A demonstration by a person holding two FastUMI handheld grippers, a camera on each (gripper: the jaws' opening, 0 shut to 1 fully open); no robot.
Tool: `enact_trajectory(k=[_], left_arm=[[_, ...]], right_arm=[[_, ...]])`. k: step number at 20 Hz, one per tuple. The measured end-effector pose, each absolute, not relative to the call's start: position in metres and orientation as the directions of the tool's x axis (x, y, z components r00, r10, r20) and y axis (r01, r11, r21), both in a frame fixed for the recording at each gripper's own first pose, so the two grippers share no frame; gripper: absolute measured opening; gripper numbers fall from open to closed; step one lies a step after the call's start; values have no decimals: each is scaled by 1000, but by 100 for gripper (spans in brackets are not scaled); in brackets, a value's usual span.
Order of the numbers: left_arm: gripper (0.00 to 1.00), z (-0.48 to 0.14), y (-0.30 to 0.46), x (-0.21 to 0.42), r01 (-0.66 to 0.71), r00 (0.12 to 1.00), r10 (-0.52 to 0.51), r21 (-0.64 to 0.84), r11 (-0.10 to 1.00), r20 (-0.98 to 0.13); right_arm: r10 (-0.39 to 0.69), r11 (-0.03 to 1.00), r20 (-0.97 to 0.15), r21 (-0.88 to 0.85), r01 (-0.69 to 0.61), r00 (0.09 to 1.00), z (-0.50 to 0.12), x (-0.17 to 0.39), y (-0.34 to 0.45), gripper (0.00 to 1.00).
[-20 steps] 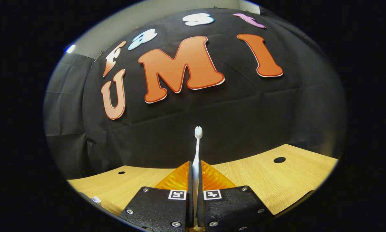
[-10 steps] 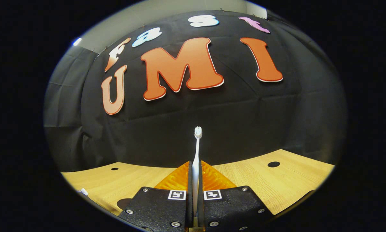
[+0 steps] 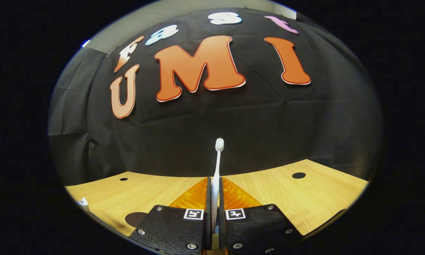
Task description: Put the toothbrush and toothpaste on the desktop into the cup, then pick up the cup and place it on the coaster on the desktop.
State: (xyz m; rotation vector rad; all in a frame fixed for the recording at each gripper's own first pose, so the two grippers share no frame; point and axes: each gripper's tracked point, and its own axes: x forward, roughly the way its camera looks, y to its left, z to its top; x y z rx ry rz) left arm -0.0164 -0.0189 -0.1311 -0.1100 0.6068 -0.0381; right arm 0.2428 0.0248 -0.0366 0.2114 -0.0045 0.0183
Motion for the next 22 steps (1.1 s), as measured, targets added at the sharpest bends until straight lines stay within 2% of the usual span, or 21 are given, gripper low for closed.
enact_trajectory(k=[13,22], left_arm=[[18,-106,-37,31,59,858,-113,-123,991,-500],[19,-86,-66,84,135,905,-170,-116,984,-391]], right_arm=[[6,982,-10,189,-4,1000,-38,200,11,11],[21,981,-49,192,-11,999,-41,168,-5,14]])
